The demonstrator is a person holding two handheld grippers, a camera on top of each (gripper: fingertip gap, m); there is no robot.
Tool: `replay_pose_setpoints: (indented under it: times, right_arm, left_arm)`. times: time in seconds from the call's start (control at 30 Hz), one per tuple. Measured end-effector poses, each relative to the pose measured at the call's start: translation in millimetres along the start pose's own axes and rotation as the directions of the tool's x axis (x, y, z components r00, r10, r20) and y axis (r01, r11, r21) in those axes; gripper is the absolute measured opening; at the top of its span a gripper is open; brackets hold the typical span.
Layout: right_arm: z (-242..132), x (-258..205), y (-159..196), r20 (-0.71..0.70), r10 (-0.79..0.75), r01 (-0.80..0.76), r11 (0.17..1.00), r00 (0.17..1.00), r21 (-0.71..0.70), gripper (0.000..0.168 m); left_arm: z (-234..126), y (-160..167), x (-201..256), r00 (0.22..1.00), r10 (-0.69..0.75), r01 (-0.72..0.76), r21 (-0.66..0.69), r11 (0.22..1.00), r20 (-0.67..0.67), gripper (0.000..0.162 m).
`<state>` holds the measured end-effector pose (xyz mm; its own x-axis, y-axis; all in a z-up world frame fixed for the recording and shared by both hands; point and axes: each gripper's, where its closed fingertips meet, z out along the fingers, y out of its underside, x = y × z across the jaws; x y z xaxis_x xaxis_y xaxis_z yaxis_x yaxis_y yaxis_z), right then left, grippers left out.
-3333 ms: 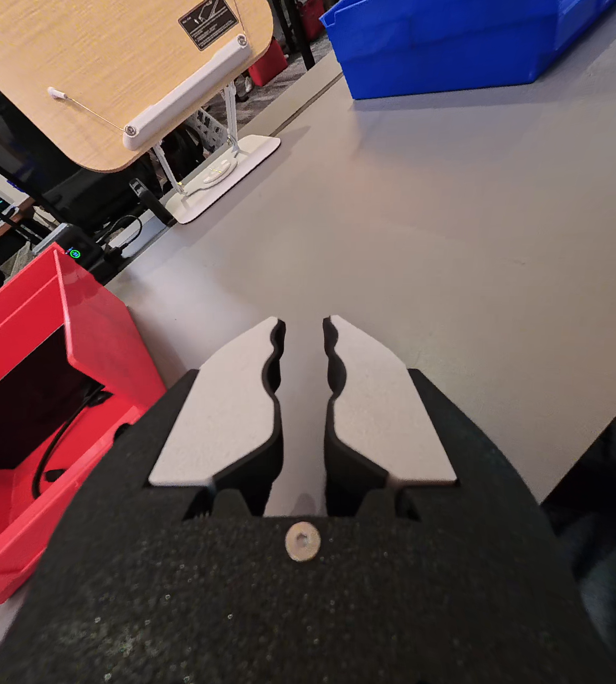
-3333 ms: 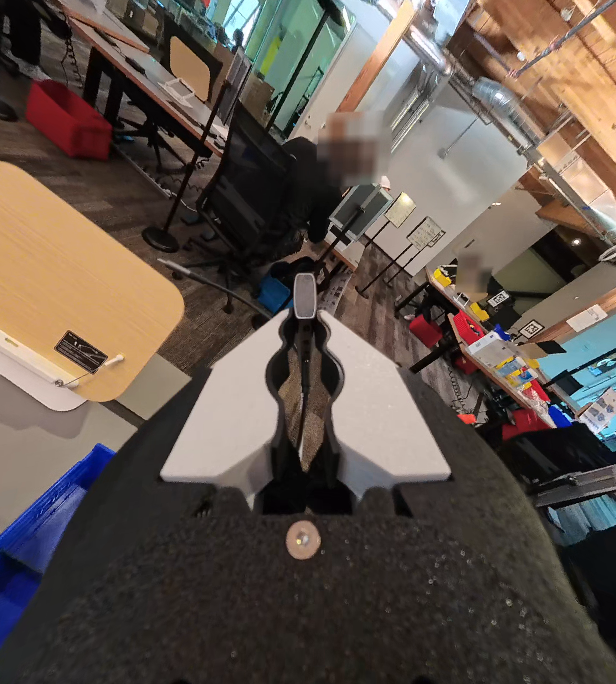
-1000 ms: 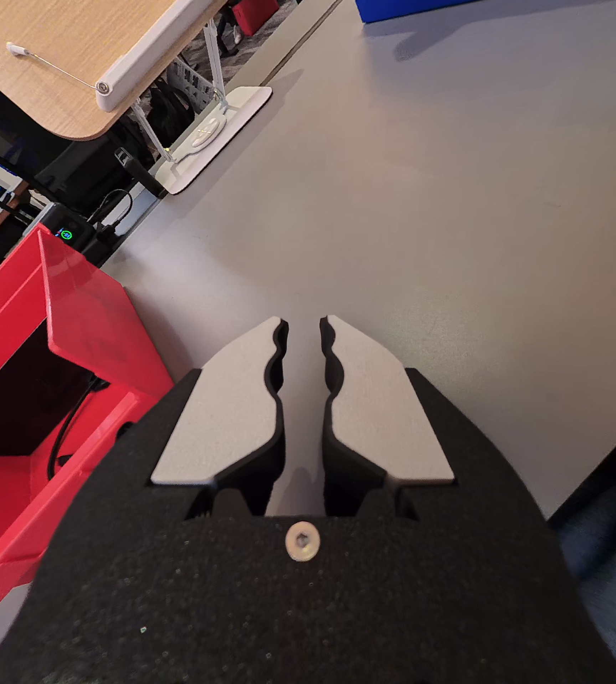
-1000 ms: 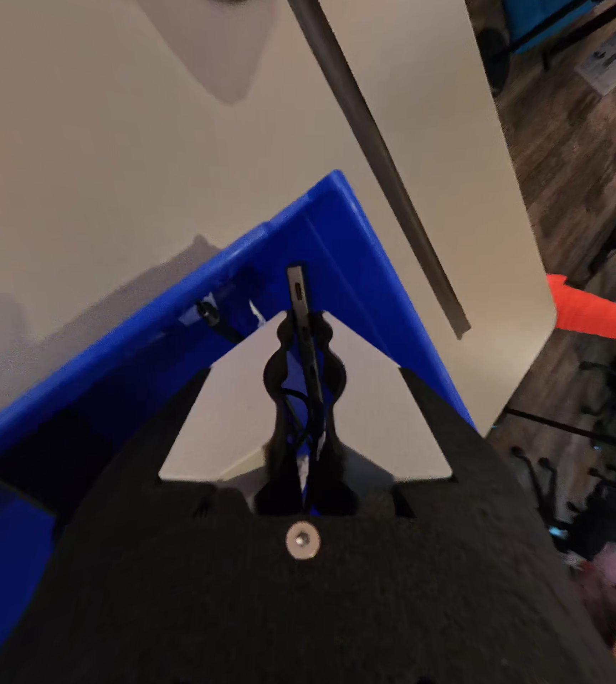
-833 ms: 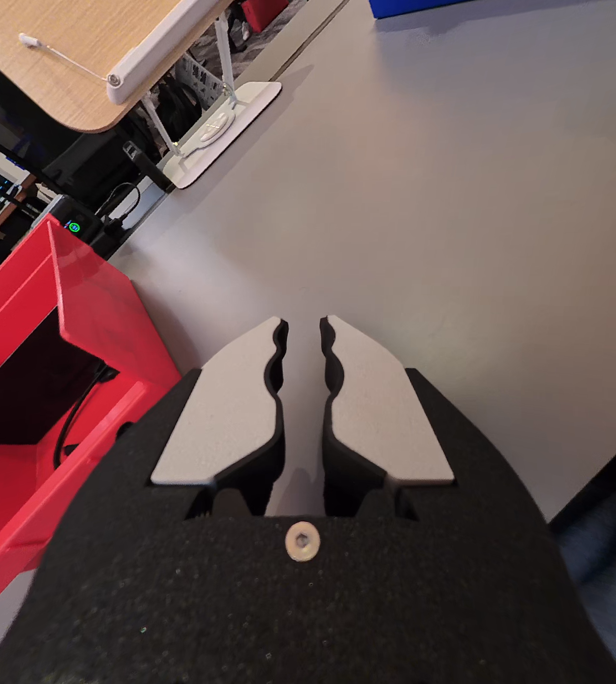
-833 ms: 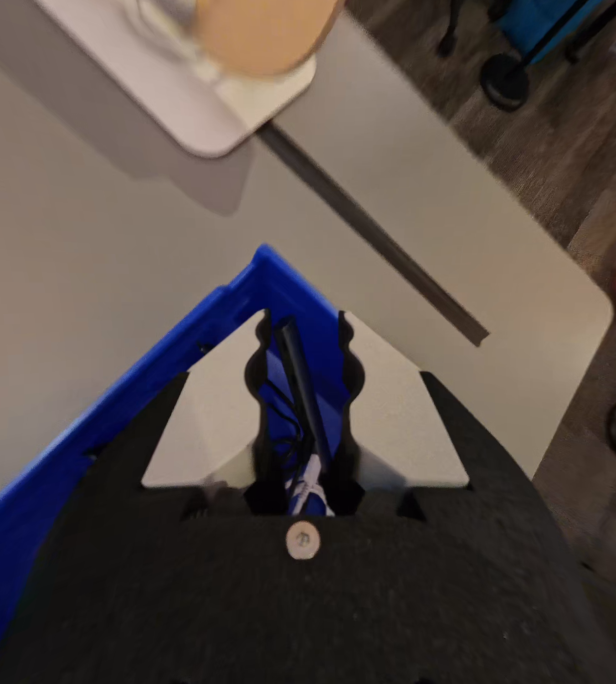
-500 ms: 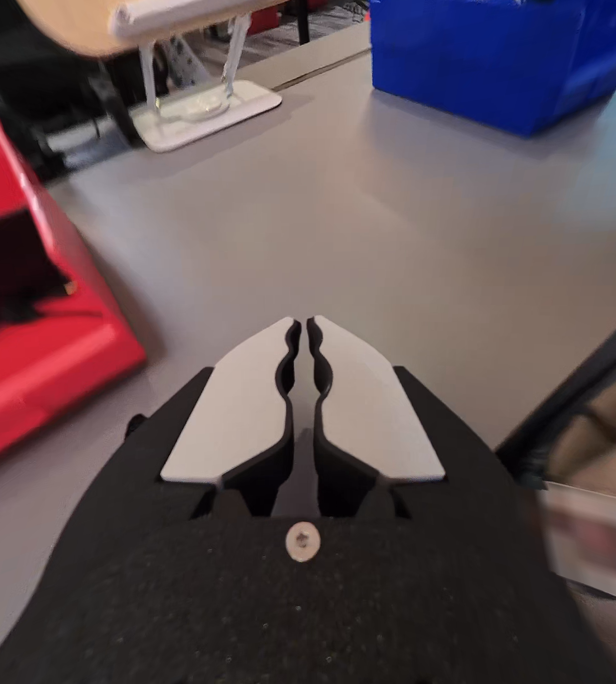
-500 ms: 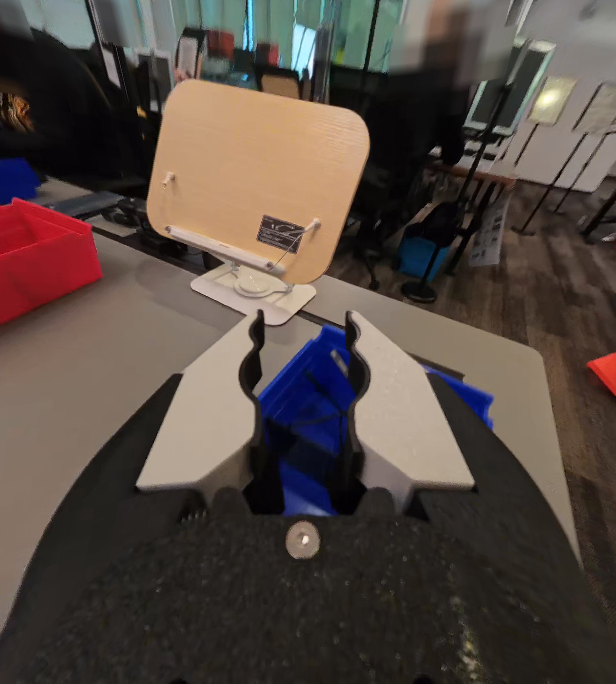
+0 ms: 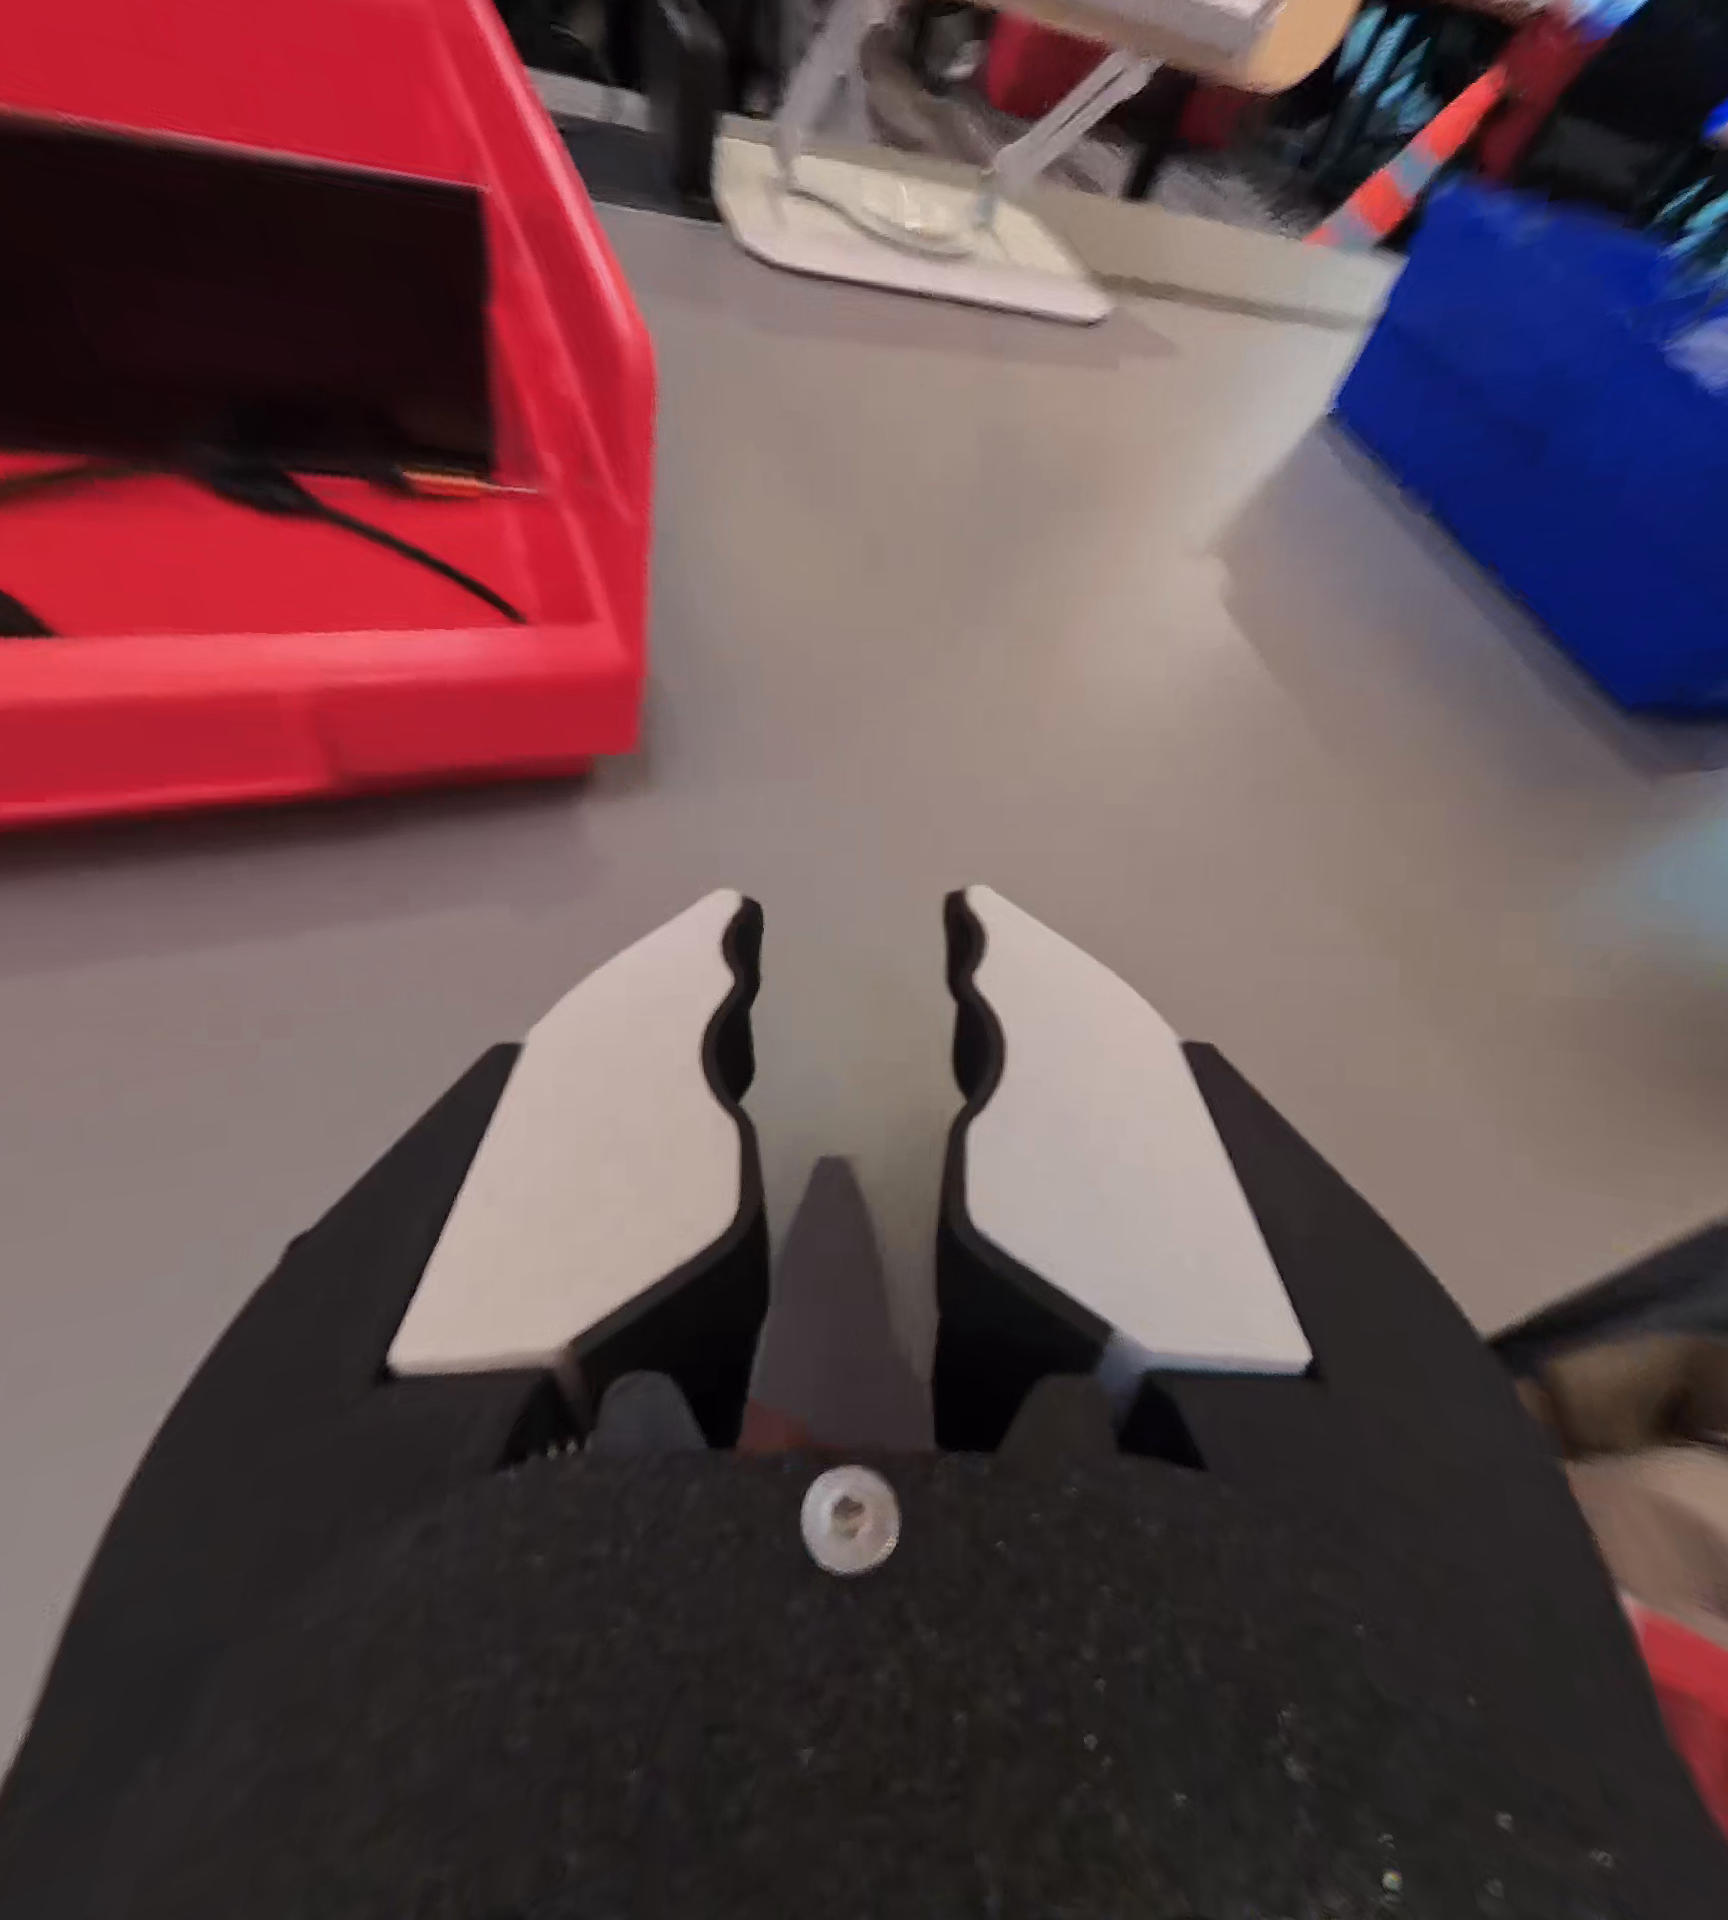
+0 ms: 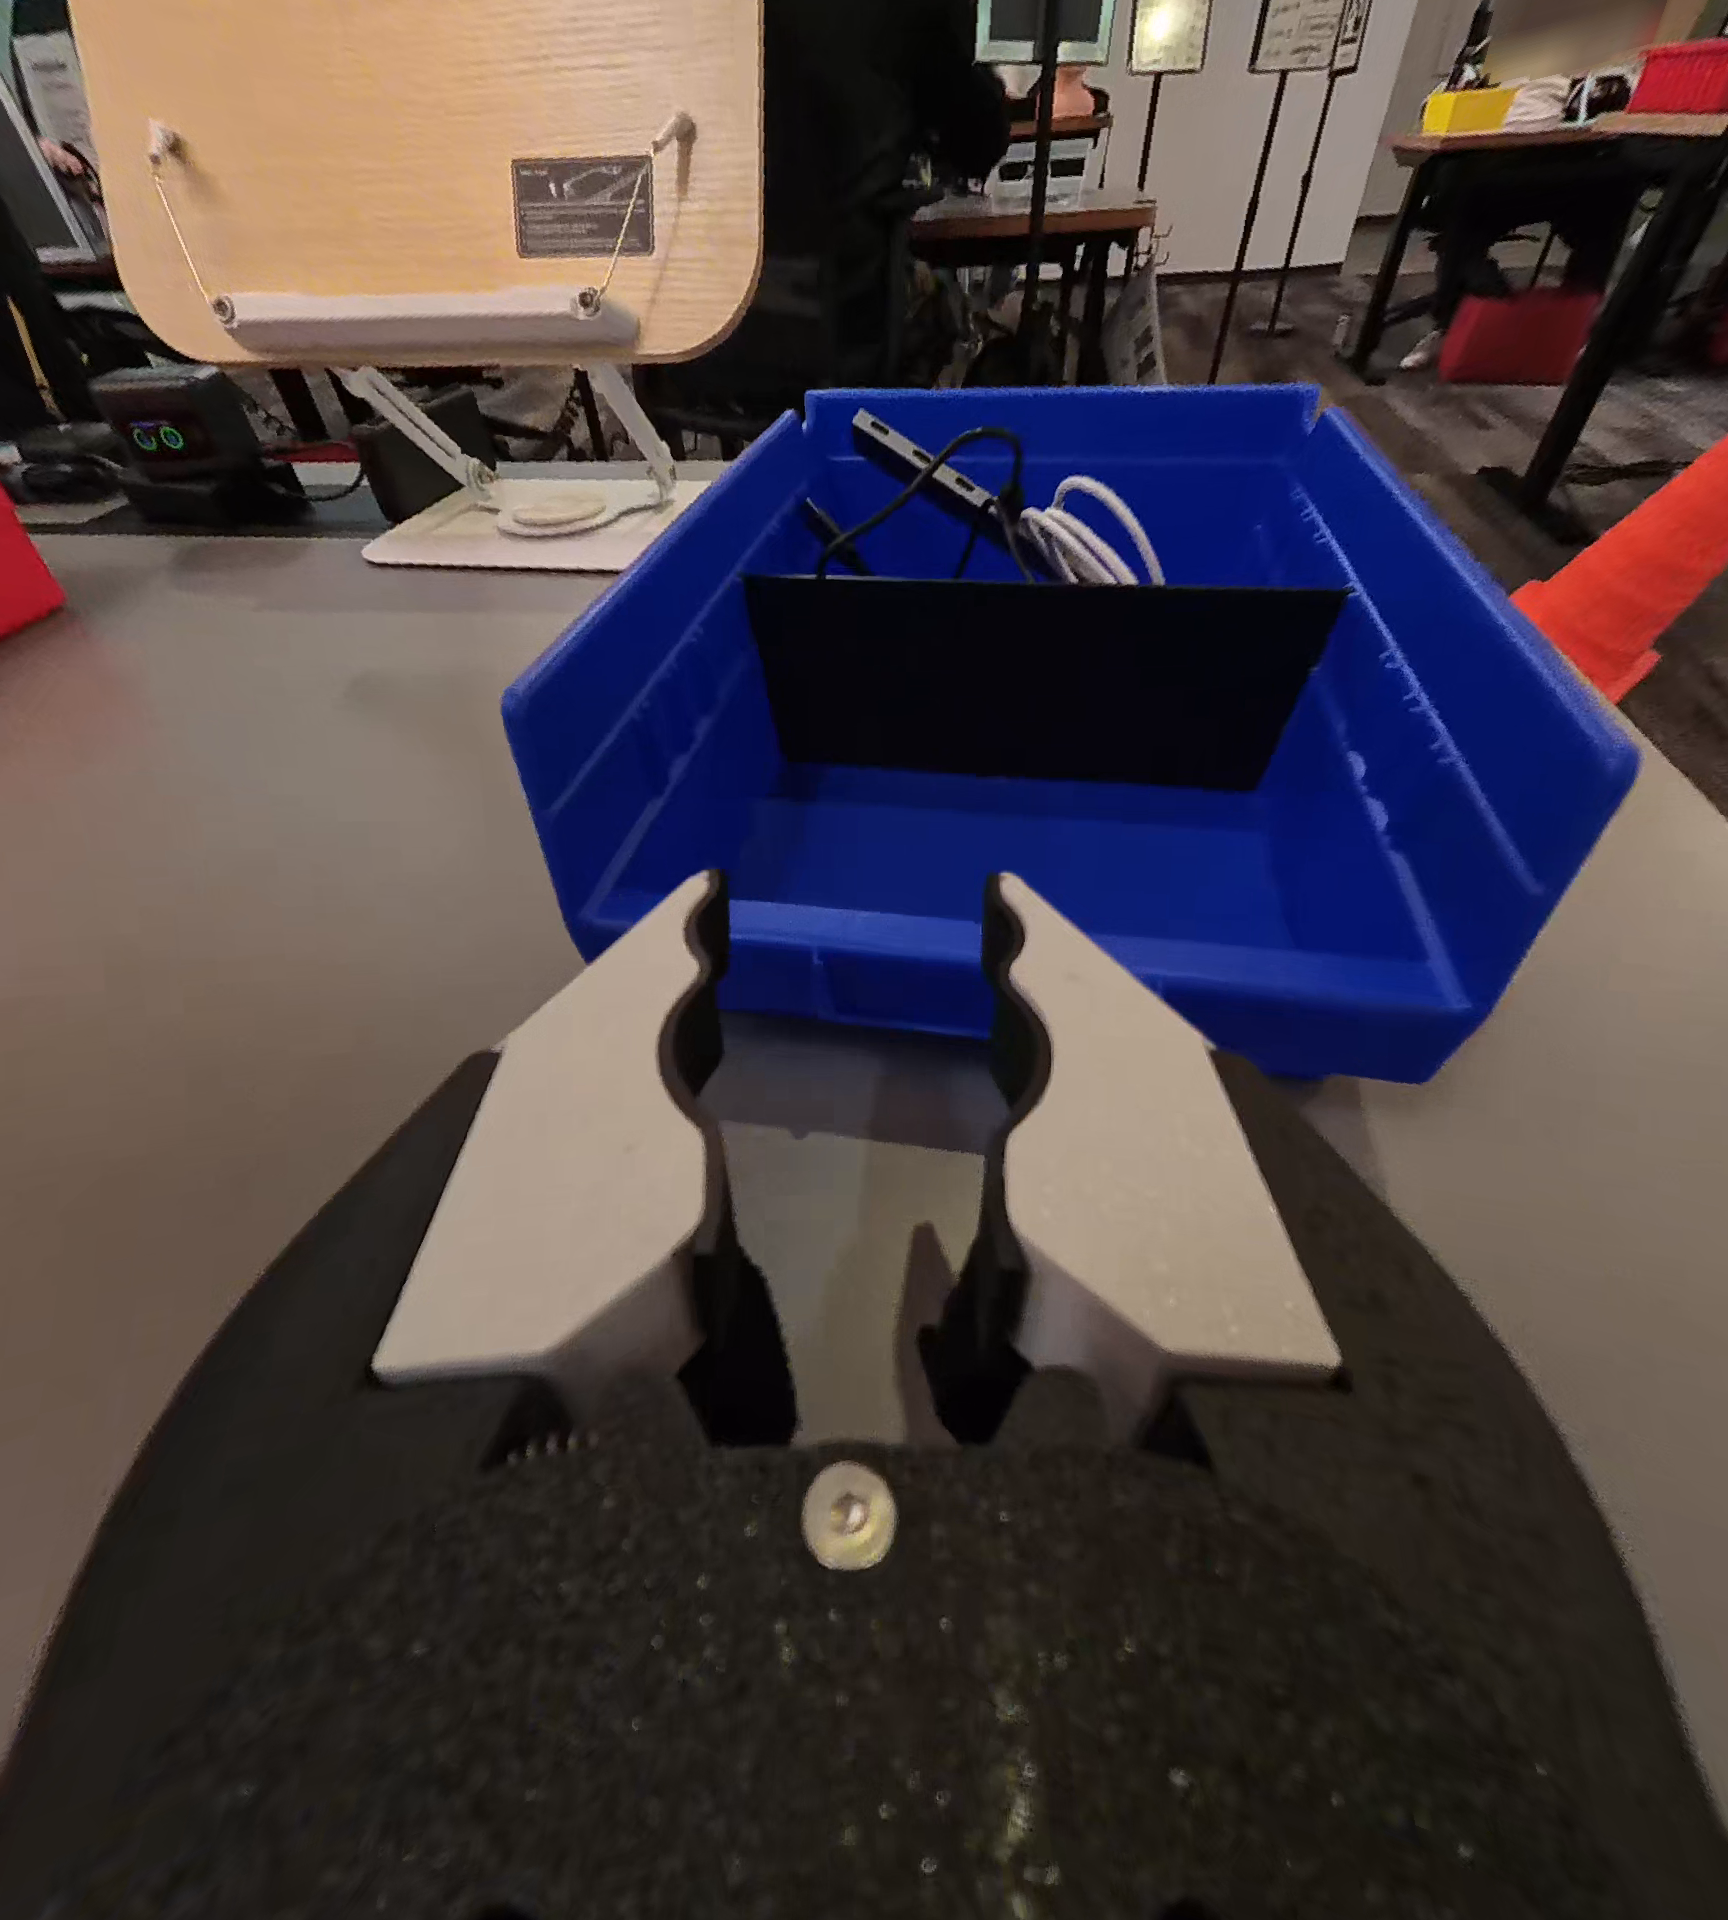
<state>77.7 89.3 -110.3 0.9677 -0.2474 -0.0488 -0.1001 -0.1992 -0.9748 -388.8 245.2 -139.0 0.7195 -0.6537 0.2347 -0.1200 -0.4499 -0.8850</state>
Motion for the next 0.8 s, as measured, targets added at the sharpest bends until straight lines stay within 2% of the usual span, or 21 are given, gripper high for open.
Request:
replay_pose_setpoints:
  times: [0.13,0.23,0.33,0.4,0.5,0.63,0.7,0.8]
  right_arm:
    - [3,-6,8,0.029,-0.031,0.032,0.999,0.999,-0.033,0.045]
    - [3,-10,6,0.044,-0.044,0.045,0.999,0.998,-0.028,0.042]
    - [4,-13,8,0.063,-0.041,0.043,0.999,0.997,-0.030,0.041]
    - [6,-14,8,0.071,-0.036,0.038,0.999,0.997,-0.033,0.041]
    - [6,-16,8,0.082,-0.031,0.034,0.999,0.996,-0.035,0.041]
    - [7,-17,9,0.087,-0.028,0.031,0.999,0.996,-0.039,0.040]
    - [8,-18,11,0.094,-0.026,0.031,0.998,0.995,-0.048,0.040]
    - [9,-21,11,0.100,-0.033,0.038,0.998,0.994,-0.053,0.039]
  left_arm:
    - [3,-11,5,0.998,-0.033,0.036,0.052,0.998,-0.055,0.041]
    - [9,-5,17,0.995,-0.038,0.039,0.008,0.999,-0.096,0.046]
    - [6,6,70,0.915,-0.115,0.083,-0.099,0.992,-0.387,0.043]
    - [7,15,88,0.898,-0.093,0.030,-0.150,0.988,-0.431,0.046]
    - [6,9,89,0.923,0.040,-0.091,-0.114,0.989,-0.382,0.046]
    - [-20,-16,82,0.886,0.111,-0.178,-0.109,0.978,-0.450,0.045]
    - [-32,-31,56,0.886,0.164,-0.247,-0.143,0.958,-0.434,0.045]
    - [-31,-61,-13,0.937,0.228,-0.294,-0.247,0.923,-0.264,0.041]
